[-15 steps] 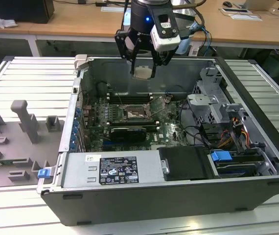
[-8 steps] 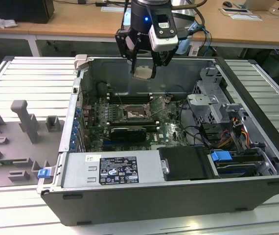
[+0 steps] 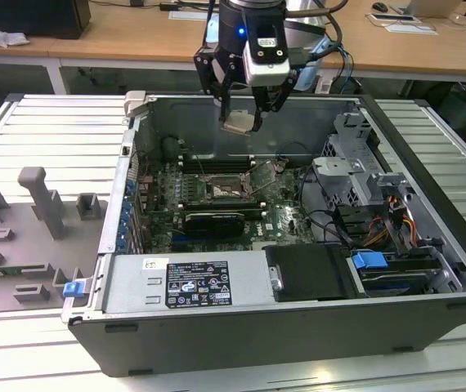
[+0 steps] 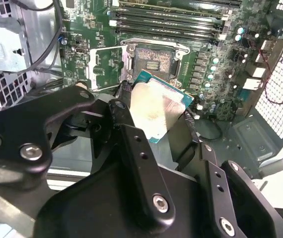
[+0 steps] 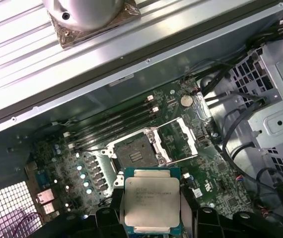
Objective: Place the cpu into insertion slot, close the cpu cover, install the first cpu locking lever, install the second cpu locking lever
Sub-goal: 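Place the cpu into insertion slot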
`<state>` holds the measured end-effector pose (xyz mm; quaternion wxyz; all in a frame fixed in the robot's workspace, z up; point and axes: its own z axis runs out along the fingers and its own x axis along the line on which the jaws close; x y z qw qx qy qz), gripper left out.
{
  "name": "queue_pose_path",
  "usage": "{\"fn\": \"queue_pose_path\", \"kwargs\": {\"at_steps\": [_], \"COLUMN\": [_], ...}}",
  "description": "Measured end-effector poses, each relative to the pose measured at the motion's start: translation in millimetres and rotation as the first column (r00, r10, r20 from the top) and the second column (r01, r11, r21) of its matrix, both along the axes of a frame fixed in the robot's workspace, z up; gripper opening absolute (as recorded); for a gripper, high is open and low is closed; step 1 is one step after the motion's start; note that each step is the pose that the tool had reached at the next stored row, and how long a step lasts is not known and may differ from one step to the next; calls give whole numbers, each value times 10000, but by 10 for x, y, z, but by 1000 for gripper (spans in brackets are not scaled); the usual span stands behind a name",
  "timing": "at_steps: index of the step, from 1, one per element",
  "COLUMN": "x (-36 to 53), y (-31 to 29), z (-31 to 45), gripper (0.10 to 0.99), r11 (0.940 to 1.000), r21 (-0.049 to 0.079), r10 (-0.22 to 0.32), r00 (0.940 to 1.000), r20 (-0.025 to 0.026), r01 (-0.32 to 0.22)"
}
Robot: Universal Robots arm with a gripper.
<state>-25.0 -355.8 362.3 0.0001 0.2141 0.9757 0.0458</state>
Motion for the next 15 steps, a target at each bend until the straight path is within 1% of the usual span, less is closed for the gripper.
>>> {"fn": "queue_pose_path", "kwargs": {"at_steps": [3, 11, 15], "x": [0, 0, 0], "y": [0, 0, 0], "z": [0, 0, -1], "gripper": [537, 537, 537], "r11": [9995, 9962, 9899], "r21": [-1, -1, 0], "r10": [-326, -876, -1418], "r00": [9995, 9962, 9899], "r20": [0, -1, -1], "r01": [326, 876, 1418]}}
